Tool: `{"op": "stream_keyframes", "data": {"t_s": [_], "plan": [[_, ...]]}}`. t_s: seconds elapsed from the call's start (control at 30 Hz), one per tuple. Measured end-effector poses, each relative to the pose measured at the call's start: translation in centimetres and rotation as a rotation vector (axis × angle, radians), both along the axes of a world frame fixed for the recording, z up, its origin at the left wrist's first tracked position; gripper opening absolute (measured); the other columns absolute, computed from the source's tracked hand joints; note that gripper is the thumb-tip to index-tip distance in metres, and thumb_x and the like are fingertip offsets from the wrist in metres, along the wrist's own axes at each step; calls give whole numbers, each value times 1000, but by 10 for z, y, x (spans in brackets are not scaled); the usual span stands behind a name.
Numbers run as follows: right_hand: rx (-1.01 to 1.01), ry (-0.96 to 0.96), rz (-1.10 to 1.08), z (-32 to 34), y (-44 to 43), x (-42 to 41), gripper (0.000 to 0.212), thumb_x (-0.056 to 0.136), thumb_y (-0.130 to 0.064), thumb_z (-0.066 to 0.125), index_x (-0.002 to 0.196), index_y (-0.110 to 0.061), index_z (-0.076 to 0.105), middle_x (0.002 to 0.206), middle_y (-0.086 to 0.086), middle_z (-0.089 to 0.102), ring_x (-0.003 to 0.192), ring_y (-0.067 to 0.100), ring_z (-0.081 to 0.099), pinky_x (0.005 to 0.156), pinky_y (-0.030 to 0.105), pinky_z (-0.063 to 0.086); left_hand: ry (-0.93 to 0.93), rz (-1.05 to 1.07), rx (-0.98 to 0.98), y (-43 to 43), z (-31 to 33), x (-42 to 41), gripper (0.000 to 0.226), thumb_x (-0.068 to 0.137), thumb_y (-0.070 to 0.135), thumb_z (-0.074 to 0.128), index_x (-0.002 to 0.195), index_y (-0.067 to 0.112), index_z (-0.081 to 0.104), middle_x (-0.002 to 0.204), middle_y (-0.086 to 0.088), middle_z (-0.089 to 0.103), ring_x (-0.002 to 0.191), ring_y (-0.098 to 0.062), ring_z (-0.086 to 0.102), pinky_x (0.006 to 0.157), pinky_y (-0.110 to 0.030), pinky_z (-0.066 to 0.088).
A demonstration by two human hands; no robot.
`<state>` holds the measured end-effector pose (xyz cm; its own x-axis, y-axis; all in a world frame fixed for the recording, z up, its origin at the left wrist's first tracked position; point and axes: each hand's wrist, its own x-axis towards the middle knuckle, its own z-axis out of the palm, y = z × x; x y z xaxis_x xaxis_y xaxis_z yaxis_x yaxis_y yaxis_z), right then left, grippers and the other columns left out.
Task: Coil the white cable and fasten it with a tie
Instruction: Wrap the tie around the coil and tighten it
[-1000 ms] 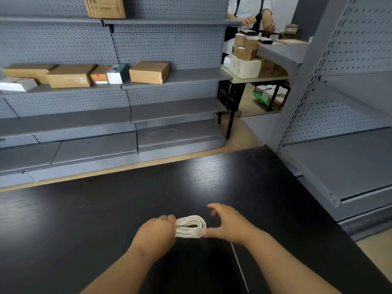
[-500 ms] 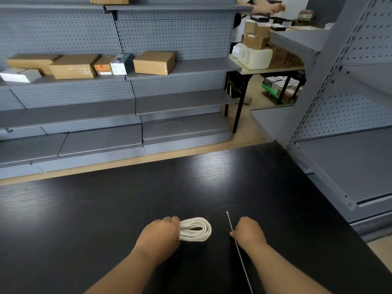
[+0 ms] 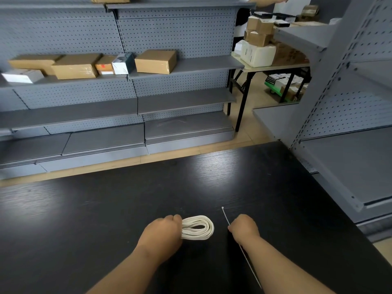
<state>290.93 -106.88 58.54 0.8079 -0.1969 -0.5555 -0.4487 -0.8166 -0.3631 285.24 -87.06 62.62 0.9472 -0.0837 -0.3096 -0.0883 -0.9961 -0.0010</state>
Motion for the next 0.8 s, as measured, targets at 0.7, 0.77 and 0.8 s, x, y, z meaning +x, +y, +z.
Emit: {"op": "stream_keyframes", "data": {"t_s": [0.7, 0.77, 0.8], "plan": [[742, -137, -147, 30, 62, -21, 9, 87, -6, 62, 85, -14, 65, 82, 5, 67, 71, 13, 59, 63, 22, 49, -73, 70, -24, 38, 19, -39, 21, 91, 26, 40, 108, 16, 47, 111, -3, 59, 97, -26, 59, 70, -33, 38], [750, -119, -126, 34, 68, -24, 10, 88, -6, 59, 83, -13, 64, 78, 5, 67, 68, 13, 58, 61, 21, 49, -73, 79, -31, 42, 19, -44, 20, 91, 25, 40, 107, 16, 48, 111, -4, 60, 97, -27, 59, 69, -32, 36], [748, -110, -112, 35, 72, -25, 11, 88, -6, 59, 82, -13, 64, 77, 6, 67, 66, 13, 58, 61, 21, 49, -71, 81, -33, 45, 19, -47, 20, 91, 25, 40, 107, 16, 48, 111, -4, 60, 96, -27, 59, 70, -32, 37]]}}
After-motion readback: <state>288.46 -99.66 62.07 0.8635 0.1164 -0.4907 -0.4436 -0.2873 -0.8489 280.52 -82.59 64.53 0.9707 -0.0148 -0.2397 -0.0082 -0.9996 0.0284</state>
